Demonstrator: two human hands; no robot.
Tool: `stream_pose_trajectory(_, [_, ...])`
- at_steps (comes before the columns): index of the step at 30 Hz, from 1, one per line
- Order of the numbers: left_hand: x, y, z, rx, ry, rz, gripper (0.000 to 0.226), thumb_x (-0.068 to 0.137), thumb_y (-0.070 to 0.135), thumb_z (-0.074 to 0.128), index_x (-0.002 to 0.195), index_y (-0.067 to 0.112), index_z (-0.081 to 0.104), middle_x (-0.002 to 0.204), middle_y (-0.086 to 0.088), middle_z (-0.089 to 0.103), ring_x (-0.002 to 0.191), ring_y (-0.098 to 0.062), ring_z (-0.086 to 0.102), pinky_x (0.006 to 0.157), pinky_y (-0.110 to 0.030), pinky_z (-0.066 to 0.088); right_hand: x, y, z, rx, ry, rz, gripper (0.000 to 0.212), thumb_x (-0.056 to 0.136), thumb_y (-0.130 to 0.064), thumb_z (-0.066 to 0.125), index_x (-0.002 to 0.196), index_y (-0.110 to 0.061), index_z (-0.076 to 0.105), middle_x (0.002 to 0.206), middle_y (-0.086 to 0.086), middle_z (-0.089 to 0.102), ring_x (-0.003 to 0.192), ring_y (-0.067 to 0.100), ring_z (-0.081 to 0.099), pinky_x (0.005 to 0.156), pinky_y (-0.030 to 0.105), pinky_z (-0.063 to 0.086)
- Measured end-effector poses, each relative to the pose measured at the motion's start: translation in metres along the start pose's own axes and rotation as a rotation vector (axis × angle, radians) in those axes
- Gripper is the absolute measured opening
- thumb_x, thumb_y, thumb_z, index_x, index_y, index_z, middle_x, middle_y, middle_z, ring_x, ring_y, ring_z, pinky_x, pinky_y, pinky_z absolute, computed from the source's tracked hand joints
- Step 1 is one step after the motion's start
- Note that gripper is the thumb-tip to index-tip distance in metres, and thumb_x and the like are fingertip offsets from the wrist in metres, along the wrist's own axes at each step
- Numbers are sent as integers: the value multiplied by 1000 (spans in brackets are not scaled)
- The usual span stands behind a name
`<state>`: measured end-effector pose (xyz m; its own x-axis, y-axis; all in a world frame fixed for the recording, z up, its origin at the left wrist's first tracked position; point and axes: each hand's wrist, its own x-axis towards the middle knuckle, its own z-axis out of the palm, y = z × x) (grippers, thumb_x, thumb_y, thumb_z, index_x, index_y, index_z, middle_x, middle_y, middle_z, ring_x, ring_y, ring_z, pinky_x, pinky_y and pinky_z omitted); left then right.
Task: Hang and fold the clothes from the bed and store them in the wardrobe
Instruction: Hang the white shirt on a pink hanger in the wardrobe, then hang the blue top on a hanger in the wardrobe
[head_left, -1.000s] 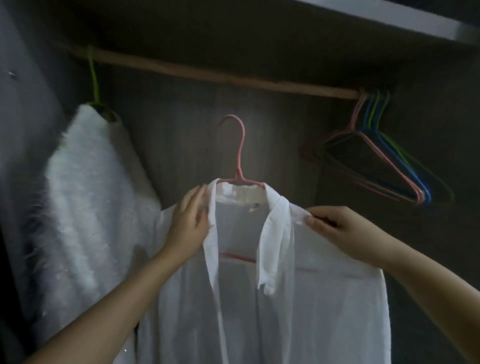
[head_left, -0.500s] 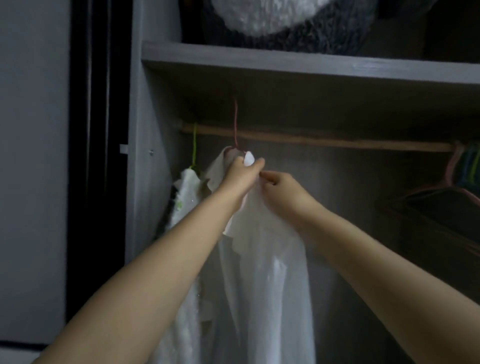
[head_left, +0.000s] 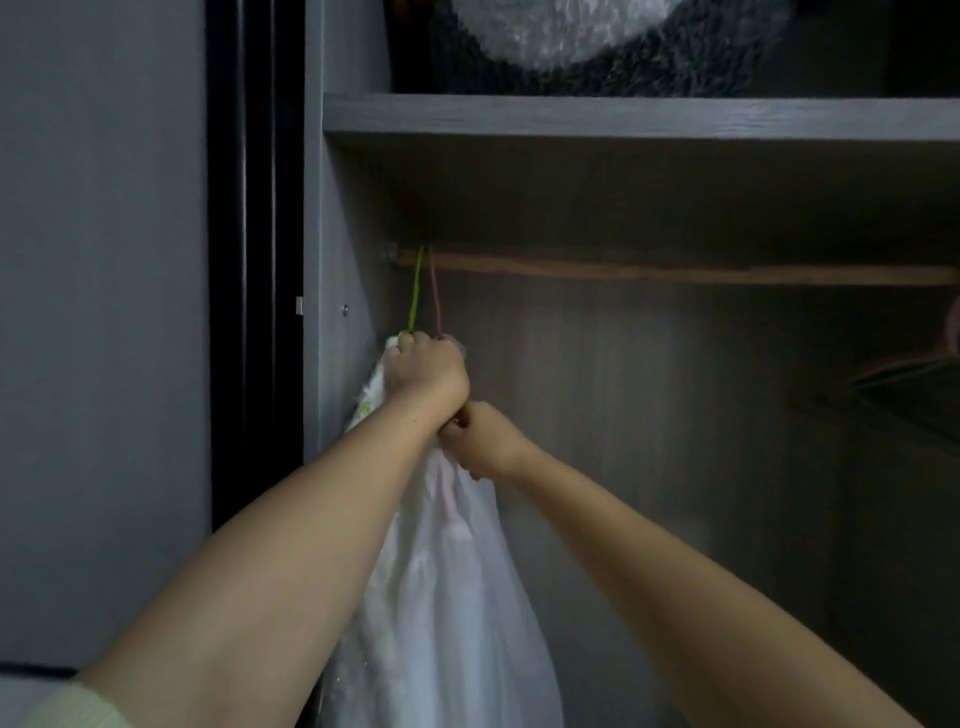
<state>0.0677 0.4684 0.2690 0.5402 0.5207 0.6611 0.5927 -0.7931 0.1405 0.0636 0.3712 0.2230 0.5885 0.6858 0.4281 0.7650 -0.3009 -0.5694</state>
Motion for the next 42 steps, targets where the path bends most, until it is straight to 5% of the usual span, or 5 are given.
stream_pose_trajectory(4, [-17, -7, -9, 94, 12, 45, 40, 99, 16, 34, 137, 13, 46, 140, -15, 40, 129, -31, 34, 107, -35, 26, -16, 10, -4, -57, -33, 43, 43, 99, -29, 46, 140, -15, 44, 83, 6, 63, 64, 18, 60, 47, 21, 49])
stream_pose_trajectory(8, [-48, 18, -24, -19, 183, 266, 42, 96, 15, 43, 137, 17, 41, 135, -15, 39, 123, -34, 36, 98, -41, 31, -47, 44, -28, -266, 229, 120, 46, 96, -27, 49, 140, -13, 43, 117, 18, 63, 110, 32, 59, 88, 35, 47])
stream_pose_trajectory(15, [-156, 88, 10, -424, 65, 648, 44, 86, 24, 55, 130, 22, 49, 126, -8, 48, 117, -30, 42, 89, -41, 32, -162, 109, -61, -505, 487, 347, 48, 95, -29, 44, 142, -19, 37, 125, 11, 52, 110, 32, 55, 82, 38, 48])
stream_pose_trajectory(24, [-379, 185, 67, -649, -487, 1064, 45, 93, 29, 49, 137, 27, 42, 129, -1, 46, 121, -22, 41, 96, -38, 33, -442, 175, -51, -632, 500, 965, 45, 98, -32, 43, 141, -24, 35, 124, 6, 50, 106, 29, 58, 70, 31, 40])
stream_pose_trajectory(42, [-838, 125, -143, -797, -896, 2062, 48, 91, 29, 48, 138, 26, 40, 133, -2, 46, 124, -23, 41, 96, -35, 34, -896, -92, 124, -474, 821, 1966, 42, 99, -32, 40, 140, -23, 39, 127, 4, 47, 104, 25, 56, 73, 30, 39])
